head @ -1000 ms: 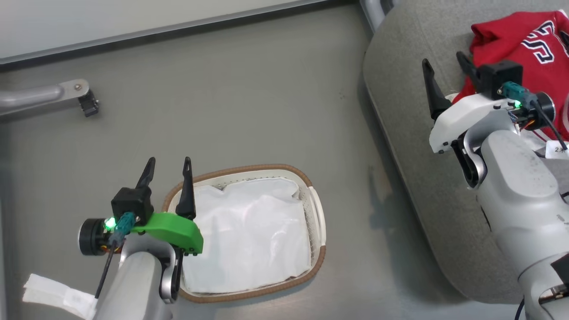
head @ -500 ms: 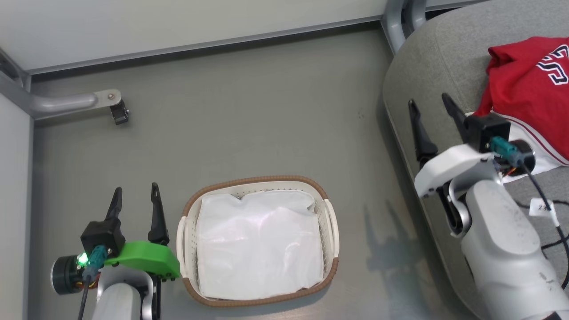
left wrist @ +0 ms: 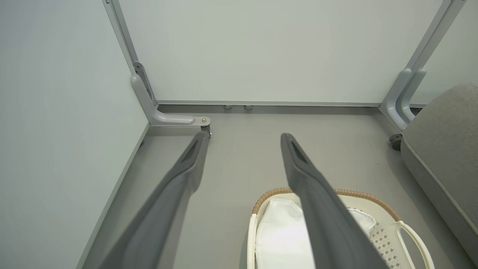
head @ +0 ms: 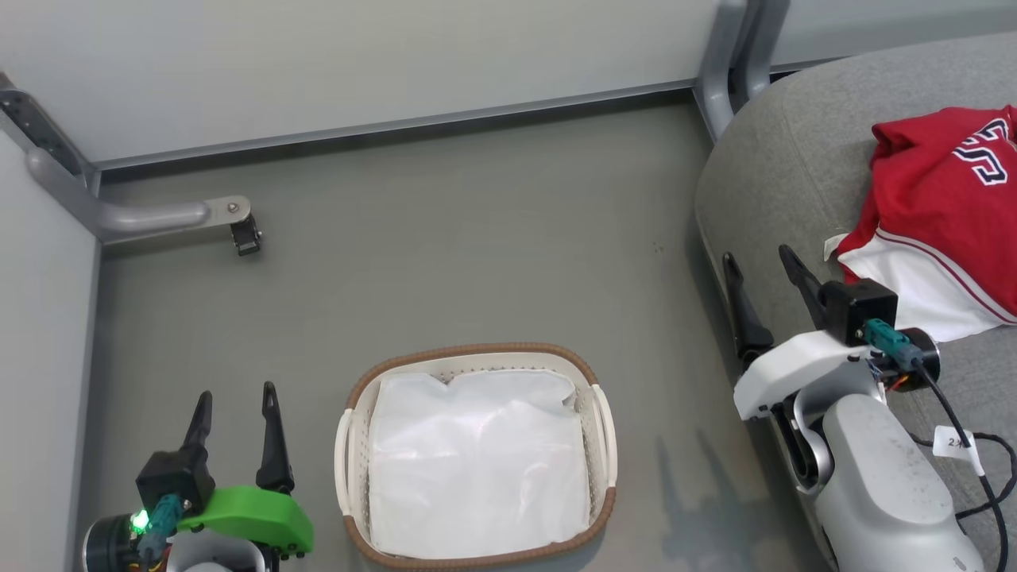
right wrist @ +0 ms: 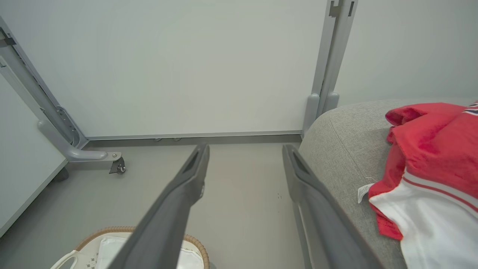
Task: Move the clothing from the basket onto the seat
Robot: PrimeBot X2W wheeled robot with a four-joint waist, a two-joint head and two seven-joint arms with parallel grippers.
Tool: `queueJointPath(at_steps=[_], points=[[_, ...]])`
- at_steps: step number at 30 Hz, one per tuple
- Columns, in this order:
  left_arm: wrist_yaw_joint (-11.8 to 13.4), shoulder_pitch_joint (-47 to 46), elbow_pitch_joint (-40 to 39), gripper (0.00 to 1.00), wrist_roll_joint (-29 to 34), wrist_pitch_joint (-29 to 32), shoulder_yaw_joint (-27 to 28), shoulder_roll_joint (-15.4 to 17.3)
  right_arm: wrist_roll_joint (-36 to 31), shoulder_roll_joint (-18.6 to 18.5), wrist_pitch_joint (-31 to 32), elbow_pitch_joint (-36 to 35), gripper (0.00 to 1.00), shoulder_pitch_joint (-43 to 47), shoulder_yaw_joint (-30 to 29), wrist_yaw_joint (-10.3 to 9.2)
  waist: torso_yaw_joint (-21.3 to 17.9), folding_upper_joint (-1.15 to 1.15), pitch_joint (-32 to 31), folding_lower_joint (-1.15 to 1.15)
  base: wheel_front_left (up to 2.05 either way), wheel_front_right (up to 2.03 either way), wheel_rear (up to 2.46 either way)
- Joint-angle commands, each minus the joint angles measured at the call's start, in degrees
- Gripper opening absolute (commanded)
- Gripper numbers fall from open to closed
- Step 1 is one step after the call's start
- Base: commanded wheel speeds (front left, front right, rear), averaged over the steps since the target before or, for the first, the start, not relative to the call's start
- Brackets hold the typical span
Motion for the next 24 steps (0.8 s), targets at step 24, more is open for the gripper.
queueJointPath(at_steps=[24], points=[[-1.19,8.39,-2.81,1.00,-2.98,-0.20,-0.71,0.03,-0.68,0.49,-0.11,-1.37,1.00,11.23,0.57,-0.09,0.28,0.00,-6.96,0.00,0.00,0.00,0.00]])
